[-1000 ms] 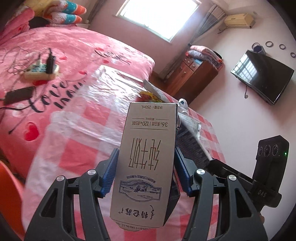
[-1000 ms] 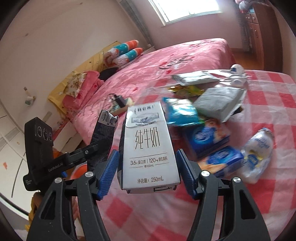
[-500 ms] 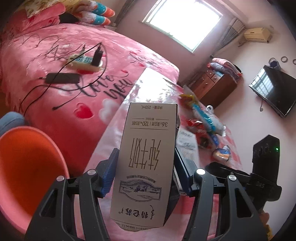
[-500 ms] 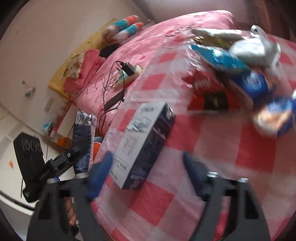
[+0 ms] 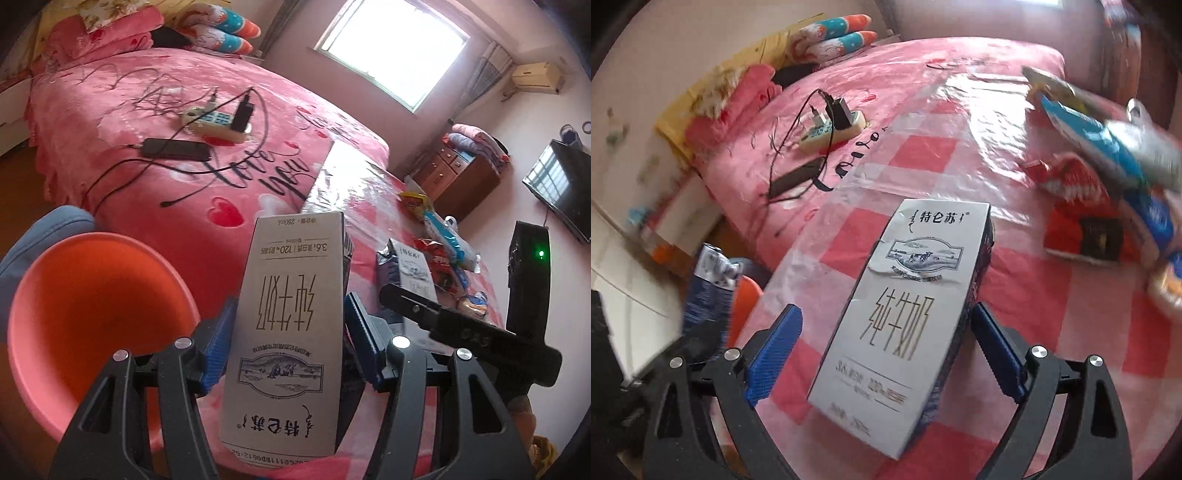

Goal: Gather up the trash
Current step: 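Carry the milk carton to the orange bucket and open the left tool, then move both tools back toward the trash pile on the bed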

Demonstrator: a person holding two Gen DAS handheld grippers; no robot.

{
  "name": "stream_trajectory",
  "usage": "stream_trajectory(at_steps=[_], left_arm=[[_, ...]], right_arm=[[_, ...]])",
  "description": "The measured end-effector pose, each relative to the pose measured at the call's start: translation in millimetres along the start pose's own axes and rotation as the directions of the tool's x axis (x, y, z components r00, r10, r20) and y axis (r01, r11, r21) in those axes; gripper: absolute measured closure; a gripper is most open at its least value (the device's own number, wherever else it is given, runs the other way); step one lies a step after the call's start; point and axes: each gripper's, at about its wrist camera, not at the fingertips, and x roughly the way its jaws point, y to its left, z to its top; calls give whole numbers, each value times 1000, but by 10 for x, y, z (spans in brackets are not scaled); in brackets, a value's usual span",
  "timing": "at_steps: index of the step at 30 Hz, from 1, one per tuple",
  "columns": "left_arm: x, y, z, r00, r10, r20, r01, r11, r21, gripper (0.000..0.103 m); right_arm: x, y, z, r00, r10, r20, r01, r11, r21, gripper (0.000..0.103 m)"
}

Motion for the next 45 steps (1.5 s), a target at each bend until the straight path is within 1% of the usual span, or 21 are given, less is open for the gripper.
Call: stream_trajectory(at_steps=[1,2,8,11,14,18,21,24,26,27,28,29,30,31,33,34,36,41,43,45], left_arm=[[-22,54,-10,1000,8,2,-8,1000,-7,43],[-38,91,-13,1000,11,4,-11,1000,-13,43],[-98,343,-52,999,37,4,-37,997,-61,43],[-150,467,-72,999,53,8,-52,995,-81,43],[-228,601,-84,997,77,18,-75,992,-105,43],[-302,813,-97,992,122,29,-117,983,-145,43],[-348,1002,-130,984,173,34,-165,970,-177,43],[-375,1188,-181,974,227,28,-216,952,-216,43],[-395,1284,-208,966,259,22,-247,940,-237,34],[-408,1323,-220,959,282,20,-269,931,-246,24],[-427,1360,-234,951,308,22,-292,922,-254,21],[-453,1398,-250,943,331,27,-313,914,-259,20],[-471,1433,-258,939,342,28,-323,909,-265,16],[-496,1476,-268,934,357,25,-337,899,-278,15],[-518,1523,-264,933,358,30,-333,895,-297,15],[-548,1539,-263,933,357,41,-329,893,-306,15],[-576,1531,-252,932,357,58,-324,895,-308,15],[-623,1375,-180,936,327,132,-280,917,-285,15],[-642,1278,-154,936,307,169,-256,928,-271,15],[-642,1177,-136,940,285,189,-232,938,-258,15]], right_arm=[[9,25,-16,1000,-28,10,29,999,-27,27],[19,33,-32,1000,-27,15,28,999,-43,29],[48,-6,-6,1000,23,19,-22,998,-53,31],[12,84,-8,997,80,14,-79,995,-57,32],[-8,295,11,991,134,11,-133,987,-89,32],[-27,724,58,978,207,-7,-205,965,-166,32],[-13,1063,78,965,260,-28,-260,940,-219,32],[15,1408,68,950,309,-51,-311,911,-272,32],[68,1587,47,941,332,-70,-337,895,-292,31],[90,1642,34,936,343,-80,-351,889,-295,31],[130,1711,20,928,360,-99,-373,879,-298,30],[163,1766,9,924,366,-112,-383,874,-299,29],[196,1804,-10,928,356,-114,-374,878,-300,24],[219,1809,-18,929,352,-113,-370,880,-297,22],[243,1770,-29,922,368,-118,-387,881,-273,16],[238,1744,-33,923,366,-116,-384,884,-265,14],[215,1651,-23,930,352,-101,-366,895,-253,13],[100,1412,4,949,312,-45,-314,918,-243,13],[11,1307,9,958,285,-9,-279,929,-244,13],[-85,1196,9,966,258,29,-244,939,-241,13]])
